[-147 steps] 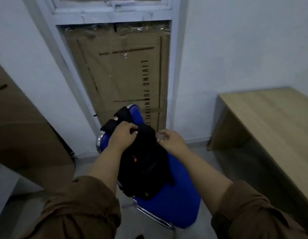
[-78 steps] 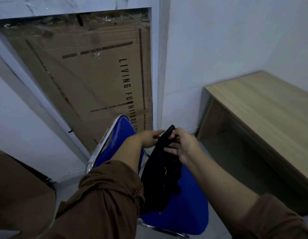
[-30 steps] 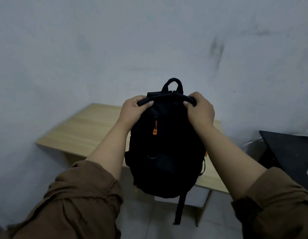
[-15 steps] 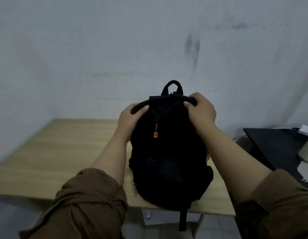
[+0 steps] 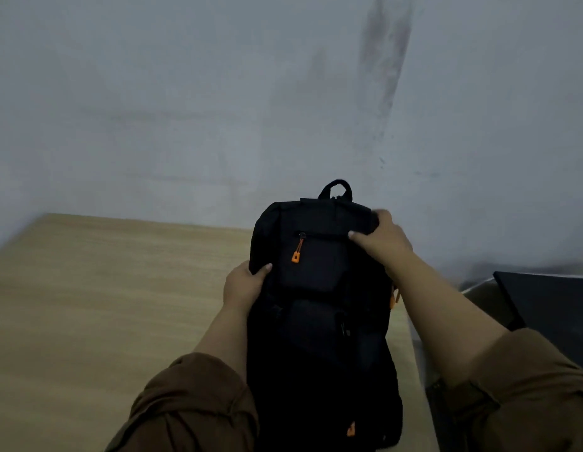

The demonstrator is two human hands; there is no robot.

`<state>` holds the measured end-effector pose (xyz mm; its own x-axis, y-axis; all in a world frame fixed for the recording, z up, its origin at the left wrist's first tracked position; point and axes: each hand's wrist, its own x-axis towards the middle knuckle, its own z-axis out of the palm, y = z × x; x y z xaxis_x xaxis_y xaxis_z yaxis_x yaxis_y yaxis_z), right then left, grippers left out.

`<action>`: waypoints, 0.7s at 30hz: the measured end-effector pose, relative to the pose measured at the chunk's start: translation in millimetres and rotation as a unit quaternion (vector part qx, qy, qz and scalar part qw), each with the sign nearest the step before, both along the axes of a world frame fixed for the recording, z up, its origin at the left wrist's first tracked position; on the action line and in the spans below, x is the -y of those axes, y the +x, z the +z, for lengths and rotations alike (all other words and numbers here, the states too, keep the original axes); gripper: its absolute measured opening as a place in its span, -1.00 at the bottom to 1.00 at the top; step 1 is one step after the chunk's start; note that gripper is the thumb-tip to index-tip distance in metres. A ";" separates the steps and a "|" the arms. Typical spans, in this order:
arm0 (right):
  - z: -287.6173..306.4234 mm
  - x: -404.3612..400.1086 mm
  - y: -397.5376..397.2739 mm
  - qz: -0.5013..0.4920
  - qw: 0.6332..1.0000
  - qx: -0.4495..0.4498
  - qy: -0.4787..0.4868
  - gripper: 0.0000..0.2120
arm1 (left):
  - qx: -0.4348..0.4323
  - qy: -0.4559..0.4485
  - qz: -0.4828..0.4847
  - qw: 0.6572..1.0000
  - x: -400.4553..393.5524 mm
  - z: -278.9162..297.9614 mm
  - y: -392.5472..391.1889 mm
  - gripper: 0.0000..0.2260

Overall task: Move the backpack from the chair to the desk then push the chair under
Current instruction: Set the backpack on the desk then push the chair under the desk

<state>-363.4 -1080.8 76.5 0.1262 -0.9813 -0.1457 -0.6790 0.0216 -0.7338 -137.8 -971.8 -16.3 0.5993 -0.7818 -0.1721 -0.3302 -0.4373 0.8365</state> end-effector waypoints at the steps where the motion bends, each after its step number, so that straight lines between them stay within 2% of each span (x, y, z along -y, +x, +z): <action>1: -11.9 10.6 -5.9 0.003 0.999 -0.009 0.033 -0.29 | 0.014 0.021 0.004 1.000 15.2 -7.3 -1.0 -0.66; 3: -36.7 24.0 -16.2 0.002 0.995 0.000 0.097 -0.20 | 0.020 0.064 -0.001 0.998 39.8 -18.5 -1.7 -0.65; 5: -62.7 33.5 -23.6 -0.007 0.988 0.049 0.150 -0.17 | 0.023 0.109 -0.028 0.993 57.9 -29.0 -1.8 -0.69; 8: -97.9 45.1 -26.9 0.001 0.977 0.099 0.187 -0.24 | 0.045 0.174 -0.077 0.981 75.6 -44.3 -5.0 -0.89; 10: -117.2 50.8 -26.0 0.006 0.983 0.075 0.168 -0.34 | 0.054 0.189 -0.076 0.978 81.7 -52.1 -6.1 -0.87; 13: -133.1 62.6 -25.0 -0.038 0.987 0.069 0.142 -0.44 | 0.045 0.183 -0.044 0.981 89.1 -58.5 -4.3 -0.76; 17: -133.1 79.4 -21.6 -0.078 0.989 0.080 0.094 -0.44 | 0.015 0.128 -0.017 0.991 98.0 -54.5 -4.1 -0.75; 21: -133.7 85.0 -22.3 -0.055 0.995 0.037 0.073 -0.45 | -0.030 0.104 -0.020 0.994 100.6 -44.2 -4.4 -0.60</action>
